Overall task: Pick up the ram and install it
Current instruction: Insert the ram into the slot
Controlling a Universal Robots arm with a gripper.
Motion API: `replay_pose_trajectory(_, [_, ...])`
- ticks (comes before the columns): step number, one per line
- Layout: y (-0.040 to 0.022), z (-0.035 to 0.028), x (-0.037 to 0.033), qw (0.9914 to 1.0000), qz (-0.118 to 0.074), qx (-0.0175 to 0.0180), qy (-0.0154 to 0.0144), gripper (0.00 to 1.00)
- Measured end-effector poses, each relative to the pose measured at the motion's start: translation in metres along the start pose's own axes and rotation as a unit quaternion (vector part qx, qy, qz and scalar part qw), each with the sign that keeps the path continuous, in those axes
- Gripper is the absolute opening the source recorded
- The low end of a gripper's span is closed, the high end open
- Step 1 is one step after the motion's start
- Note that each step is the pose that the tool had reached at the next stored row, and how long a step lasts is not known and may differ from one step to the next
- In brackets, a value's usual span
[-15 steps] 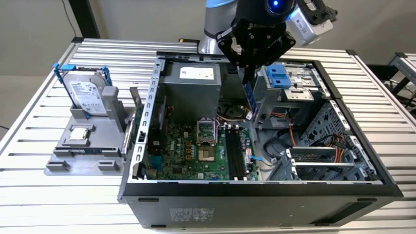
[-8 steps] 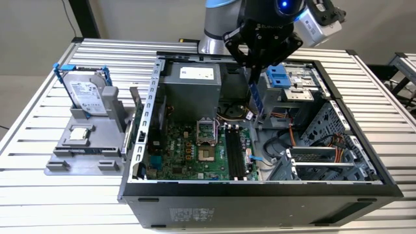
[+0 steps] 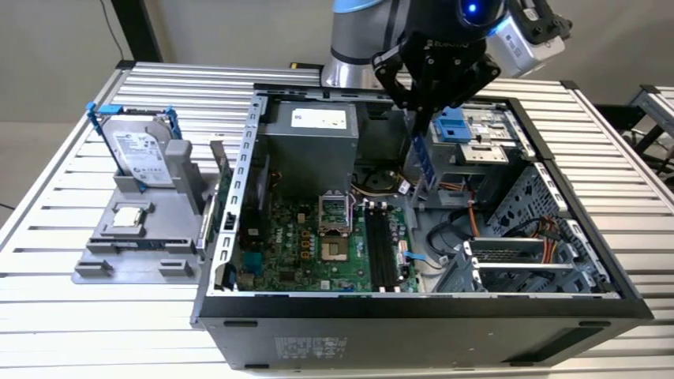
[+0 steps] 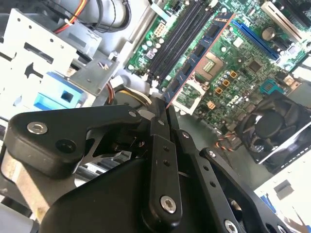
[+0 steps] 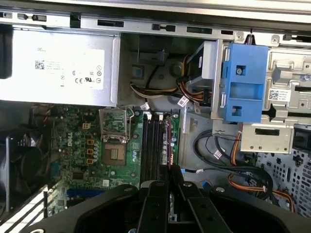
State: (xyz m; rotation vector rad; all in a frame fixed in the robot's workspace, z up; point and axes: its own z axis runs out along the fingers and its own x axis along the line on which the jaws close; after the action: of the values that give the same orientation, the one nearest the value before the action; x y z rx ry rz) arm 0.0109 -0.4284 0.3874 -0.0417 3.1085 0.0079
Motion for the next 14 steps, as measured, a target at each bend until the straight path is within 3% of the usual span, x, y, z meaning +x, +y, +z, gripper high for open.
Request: replay_pose_trajectory(14, [-0.0001,0.0037,-0.0025,0.99999,0.005,0.0002,0.0,0.0])
